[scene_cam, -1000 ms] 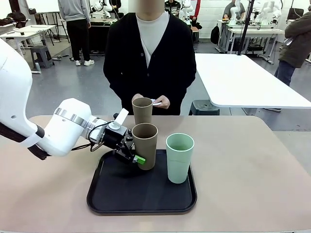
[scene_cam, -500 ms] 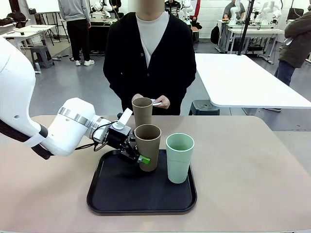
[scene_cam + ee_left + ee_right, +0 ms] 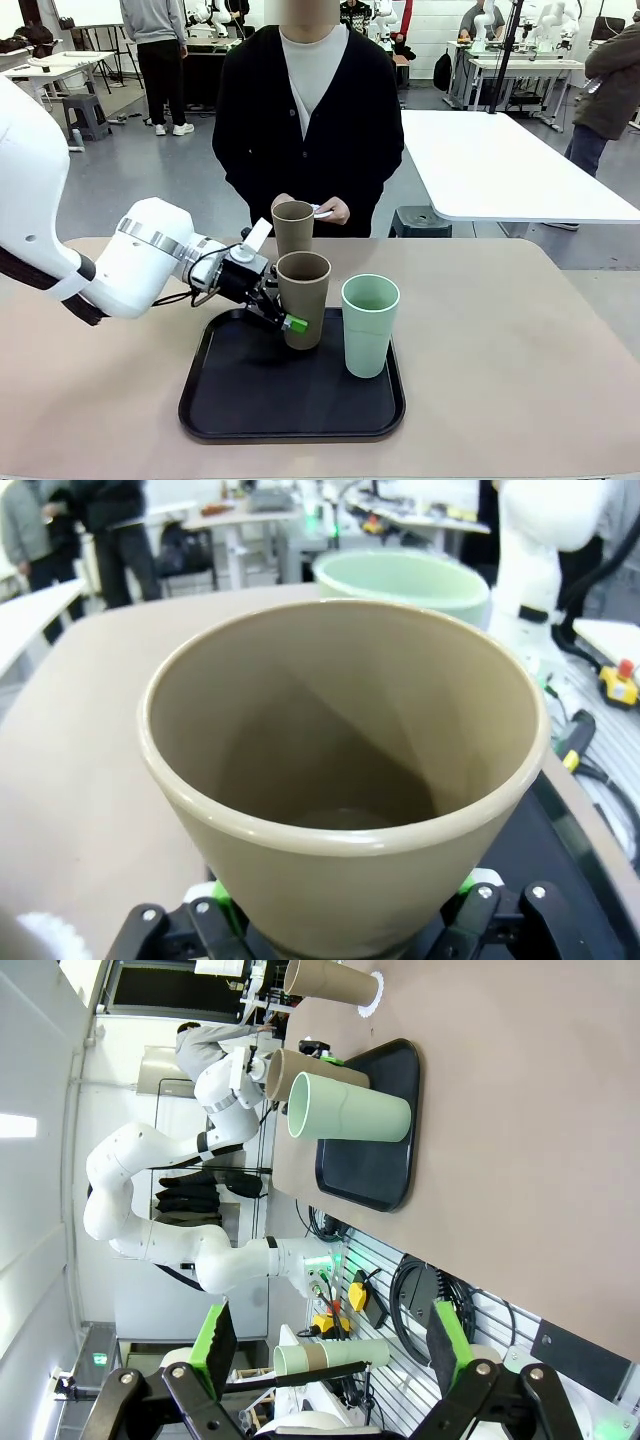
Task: Place coasters on the table and set cups on them.
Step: Take one Reusable plastic cup from the Flat Tray and place it on a coaster set by the human.
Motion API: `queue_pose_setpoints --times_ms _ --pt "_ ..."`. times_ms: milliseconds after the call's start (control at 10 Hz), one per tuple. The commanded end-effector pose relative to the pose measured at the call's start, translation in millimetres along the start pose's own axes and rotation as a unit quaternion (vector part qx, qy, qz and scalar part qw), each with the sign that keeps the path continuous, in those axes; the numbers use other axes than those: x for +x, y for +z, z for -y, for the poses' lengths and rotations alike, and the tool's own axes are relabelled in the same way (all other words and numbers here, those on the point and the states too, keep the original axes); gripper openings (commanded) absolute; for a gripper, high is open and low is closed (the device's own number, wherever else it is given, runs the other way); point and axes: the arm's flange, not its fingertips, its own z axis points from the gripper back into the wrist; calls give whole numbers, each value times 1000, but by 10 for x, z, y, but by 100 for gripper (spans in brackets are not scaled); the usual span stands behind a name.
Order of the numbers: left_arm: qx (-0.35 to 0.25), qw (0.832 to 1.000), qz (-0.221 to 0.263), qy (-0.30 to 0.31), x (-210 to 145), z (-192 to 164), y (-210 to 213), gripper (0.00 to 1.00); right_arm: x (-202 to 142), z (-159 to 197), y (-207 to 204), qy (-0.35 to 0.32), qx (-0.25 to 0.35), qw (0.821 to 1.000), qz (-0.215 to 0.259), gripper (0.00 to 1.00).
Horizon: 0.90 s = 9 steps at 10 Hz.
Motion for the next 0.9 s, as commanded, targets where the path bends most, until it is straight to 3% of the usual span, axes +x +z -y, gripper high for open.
queue_pose_setpoints --times_ms 0,100,300,600,800 --pt "57 998 11 26 549 204 682 65 21 -1 0 9 13 1000 7 100" --pt "83 996 14 41 762 322 1060 65 21 -1 0 9 13 1000 7 100" --pt "105 994 18 21 1038 510 1431 65 21 -1 0 9 13 1000 7 100" --pt "113 994 2 14 1129 669 1597 65 21 -1 0 9 13 1000 7 100" --pt "121 992 18 9 1193 563 1628 65 21 -1 0 9 13 1000 7 100"
